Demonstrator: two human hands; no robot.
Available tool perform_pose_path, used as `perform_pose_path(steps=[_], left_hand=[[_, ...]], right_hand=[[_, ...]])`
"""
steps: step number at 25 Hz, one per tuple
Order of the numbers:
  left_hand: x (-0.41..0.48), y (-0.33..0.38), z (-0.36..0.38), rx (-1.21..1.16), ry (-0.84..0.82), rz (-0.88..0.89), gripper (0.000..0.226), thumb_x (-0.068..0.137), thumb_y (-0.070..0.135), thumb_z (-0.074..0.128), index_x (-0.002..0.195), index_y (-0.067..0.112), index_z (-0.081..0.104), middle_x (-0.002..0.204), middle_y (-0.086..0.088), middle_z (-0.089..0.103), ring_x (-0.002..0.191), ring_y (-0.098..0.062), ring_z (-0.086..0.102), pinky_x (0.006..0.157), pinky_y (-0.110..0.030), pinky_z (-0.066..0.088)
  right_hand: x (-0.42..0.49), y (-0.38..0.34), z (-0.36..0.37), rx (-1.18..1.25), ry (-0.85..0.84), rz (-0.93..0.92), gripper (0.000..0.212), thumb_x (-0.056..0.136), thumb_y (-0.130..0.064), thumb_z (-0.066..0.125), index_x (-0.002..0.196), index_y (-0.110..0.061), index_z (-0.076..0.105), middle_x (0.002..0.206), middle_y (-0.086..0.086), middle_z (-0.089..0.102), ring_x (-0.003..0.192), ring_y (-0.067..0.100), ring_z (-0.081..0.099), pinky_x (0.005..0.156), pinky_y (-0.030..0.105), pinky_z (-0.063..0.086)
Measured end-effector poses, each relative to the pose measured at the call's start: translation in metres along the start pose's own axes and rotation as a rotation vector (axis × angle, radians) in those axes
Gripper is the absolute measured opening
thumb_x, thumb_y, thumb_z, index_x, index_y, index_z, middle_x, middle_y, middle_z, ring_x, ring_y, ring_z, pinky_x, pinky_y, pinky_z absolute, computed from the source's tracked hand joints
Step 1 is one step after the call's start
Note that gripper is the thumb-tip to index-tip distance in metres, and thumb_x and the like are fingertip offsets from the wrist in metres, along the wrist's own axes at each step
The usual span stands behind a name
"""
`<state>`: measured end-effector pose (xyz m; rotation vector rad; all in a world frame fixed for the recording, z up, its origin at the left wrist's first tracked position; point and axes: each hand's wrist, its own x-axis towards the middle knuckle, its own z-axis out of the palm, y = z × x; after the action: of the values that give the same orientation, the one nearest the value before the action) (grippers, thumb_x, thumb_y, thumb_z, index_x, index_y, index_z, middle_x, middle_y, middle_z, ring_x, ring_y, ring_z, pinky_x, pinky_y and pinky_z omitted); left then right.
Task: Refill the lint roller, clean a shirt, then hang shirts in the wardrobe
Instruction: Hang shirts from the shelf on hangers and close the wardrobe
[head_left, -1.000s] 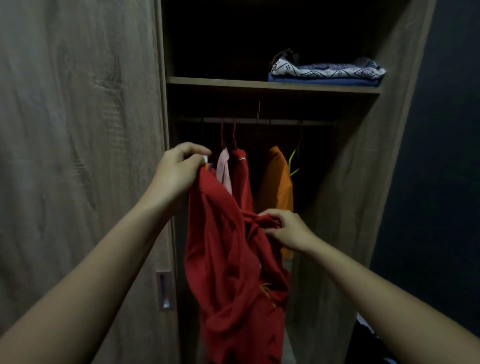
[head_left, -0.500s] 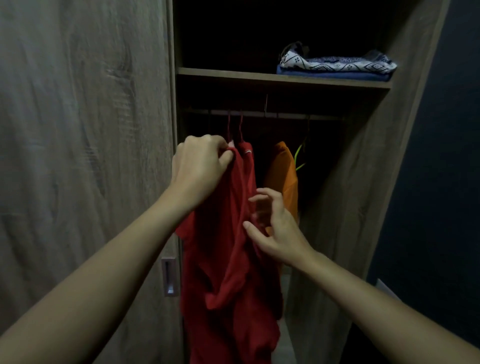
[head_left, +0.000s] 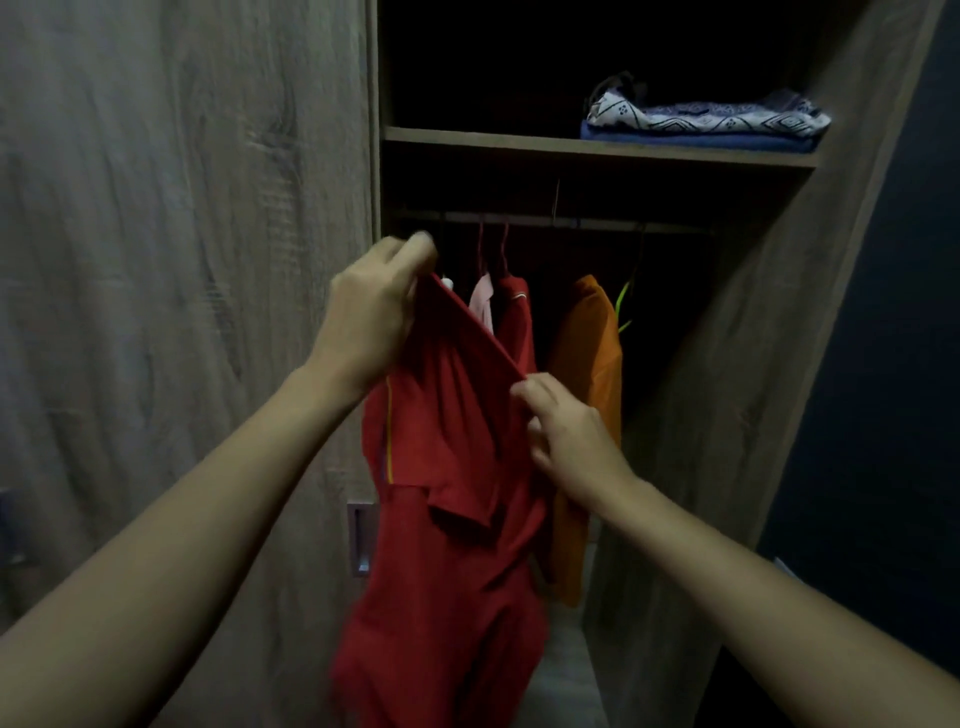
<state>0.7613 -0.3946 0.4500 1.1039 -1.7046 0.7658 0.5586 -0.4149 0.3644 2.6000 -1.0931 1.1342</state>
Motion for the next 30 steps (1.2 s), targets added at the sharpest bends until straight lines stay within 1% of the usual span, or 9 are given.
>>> perform_pose_path(steps=[4, 8, 11, 14, 18, 21, 23, 27, 30], left_hand=[[-0.063, -0.058, 0.014, 0.139, -0.306, 0.313, 0.032, 0.083, 0.015, 0.045, 0.091, -0.004, 0.07, 0.103, -0.025, 0.067, 0.084, -0.036, 0.065, 0.07, -0.04, 0.057], [-0.057, -0.06, 0.029, 0.142, -0.315, -0.014, 0.043, 0.074, 0.007, 0.053, 0.116, -0.001, 0.057, 0.125, -0.021, 0.056, 0.096, -0.04, 0.057, 0.083, -0.042, 0.047], [-0.068, -0.069, 0.039, 0.148, -0.661, -0.013, 0.069, 0.067, 0.0, 0.061, 0.131, 0.024, 0.046, 0.141, -0.008, 0.041, 0.113, -0.033, 0.051, 0.086, -0.048, 0.049], [-0.057, -0.082, 0.032, -0.011, -0.673, -0.167, 0.054, 0.067, -0.006, 0.057, 0.102, 0.033, 0.07, 0.127, 0.002, 0.058, 0.114, -0.024, 0.056, 0.091, -0.041, 0.048], [-0.057, -0.062, 0.056, 0.071, -0.865, -0.17, 0.062, 0.072, 0.005, 0.057, 0.119, 0.044, 0.057, 0.128, 0.009, 0.058, 0.114, -0.02, 0.056, 0.09, -0.041, 0.049], [-0.061, -0.052, 0.085, 0.028, -1.046, -0.138, 0.073, 0.068, 0.011, 0.063, 0.135, 0.034, 0.043, 0.135, 0.006, 0.048, 0.121, -0.019, 0.049, 0.095, -0.041, 0.046], [-0.055, -0.043, 0.104, -0.079, -1.103, -0.092, 0.073, 0.063, 0.007, 0.06, 0.129, 0.033, 0.046, 0.134, 0.004, 0.049, 0.12, -0.018, 0.049, 0.096, -0.041, 0.045], [-0.026, -0.017, 0.133, -0.302, -1.064, -0.031, 0.038, 0.067, -0.005, 0.051, 0.081, 0.029, 0.06, 0.092, 0.003, 0.067, 0.082, -0.009, 0.061, 0.074, -0.03, 0.049], [-0.002, 0.006, 0.152, -0.565, -0.967, -0.051, 0.022, 0.077, 0.014, 0.059, 0.094, 0.028, 0.06, 0.096, 0.01, 0.065, 0.084, -0.002, 0.06, 0.078, -0.027, 0.048]], right_hand=[[0.01, 0.022, -0.028, -0.112, 0.068, 0.153, 0.022, 0.082, -0.006, 0.057, 0.094, -0.017, 0.072, 0.106, 0.0, 0.066, 0.101, 0.017, 0.062, 0.086, 0.02, 0.04], [0.034, -0.003, -0.042, -0.182, 0.081, 0.09, 0.029, 0.084, -0.011, 0.056, 0.109, -0.017, 0.069, 0.114, 0.002, 0.066, 0.11, 0.018, 0.058, 0.09, 0.026, 0.04], [0.039, 0.016, -0.052, -0.279, 0.099, 0.218, 0.029, 0.083, -0.011, 0.055, 0.106, -0.021, 0.07, 0.117, 0.002, 0.063, 0.111, 0.025, 0.057, 0.092, 0.032, 0.043], [0.02, 0.042, -0.057, -0.347, -0.12, 0.477, 0.03, 0.079, -0.009, 0.057, 0.091, -0.031, 0.073, 0.115, 0.002, 0.063, 0.104, 0.03, 0.059, 0.085, 0.04, 0.053], [0.005, 0.057, -0.06, -0.252, -0.168, 0.655, 0.033, 0.073, -0.011, 0.054, 0.074, -0.037, 0.074, 0.105, -0.005, 0.068, 0.095, 0.026, 0.062, 0.079, 0.036, 0.055], [-0.002, 0.071, -0.064, -0.28, -0.212, 0.67, 0.033, 0.075, -0.011, 0.053, 0.079, -0.037, 0.073, 0.105, -0.004, 0.067, 0.096, 0.024, 0.062, 0.078, 0.036, 0.053], [-0.006, 0.084, -0.068, -0.292, -0.292, 0.683, 0.033, 0.081, -0.011, 0.051, 0.085, -0.036, 0.073, 0.108, -0.004, 0.065, 0.097, 0.024, 0.061, 0.078, 0.036, 0.052], [-0.004, 0.124, -0.083, -0.38, -0.349, 0.739, 0.034, 0.086, -0.01, 0.045, 0.091, -0.032, 0.071, 0.115, 0.0, 0.063, 0.102, 0.026, 0.059, 0.081, 0.034, 0.046], [0.003, 0.164, -0.089, -0.51, -0.371, 0.701, 0.036, 0.086, -0.008, 0.043, 0.109, -0.025, 0.065, 0.127, 0.005, 0.056, 0.114, 0.03, 0.054, 0.092, 0.039, 0.045]])
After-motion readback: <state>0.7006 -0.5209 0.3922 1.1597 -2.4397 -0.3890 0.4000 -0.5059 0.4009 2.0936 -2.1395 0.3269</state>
